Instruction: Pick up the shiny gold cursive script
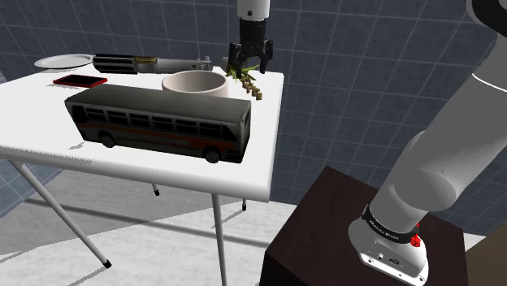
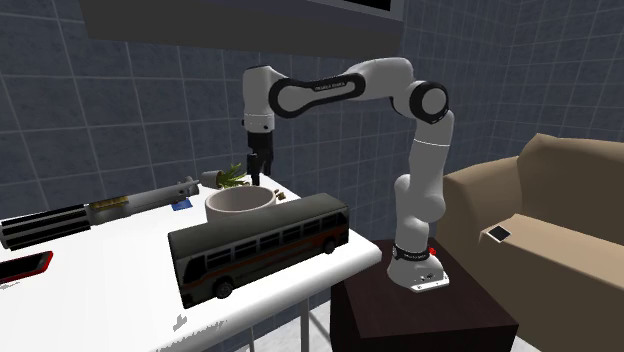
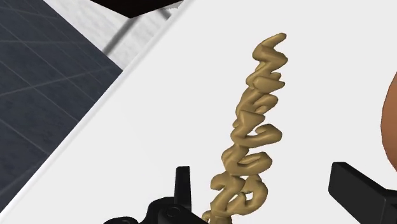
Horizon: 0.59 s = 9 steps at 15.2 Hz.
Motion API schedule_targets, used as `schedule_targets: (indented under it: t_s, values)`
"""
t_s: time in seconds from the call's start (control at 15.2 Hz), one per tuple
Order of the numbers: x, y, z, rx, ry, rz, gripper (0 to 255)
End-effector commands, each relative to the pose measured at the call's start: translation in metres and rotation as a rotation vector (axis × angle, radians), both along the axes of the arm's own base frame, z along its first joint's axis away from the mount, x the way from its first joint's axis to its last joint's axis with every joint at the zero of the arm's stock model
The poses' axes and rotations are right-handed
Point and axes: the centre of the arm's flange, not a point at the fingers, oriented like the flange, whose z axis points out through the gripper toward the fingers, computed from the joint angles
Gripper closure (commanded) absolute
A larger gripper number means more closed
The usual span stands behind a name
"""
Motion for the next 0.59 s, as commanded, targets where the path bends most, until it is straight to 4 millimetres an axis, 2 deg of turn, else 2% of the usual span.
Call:
schedule_targets:
  t_s: [0.0, 0.33, 0.46, 0.53]
  values:
    - [0.004, -0.001, -0.008, -0.001, 0.002, -0.008, 0]
    - [0.004, -0.001, -0.035, -0.001, 0.002, -0.008, 0]
    - [0.004, -0.001, -0.038, -0.001, 0.002, -0.008, 0]
    - [0.004, -0.001, -0.038, -0.001, 0.002, -0.008, 255]
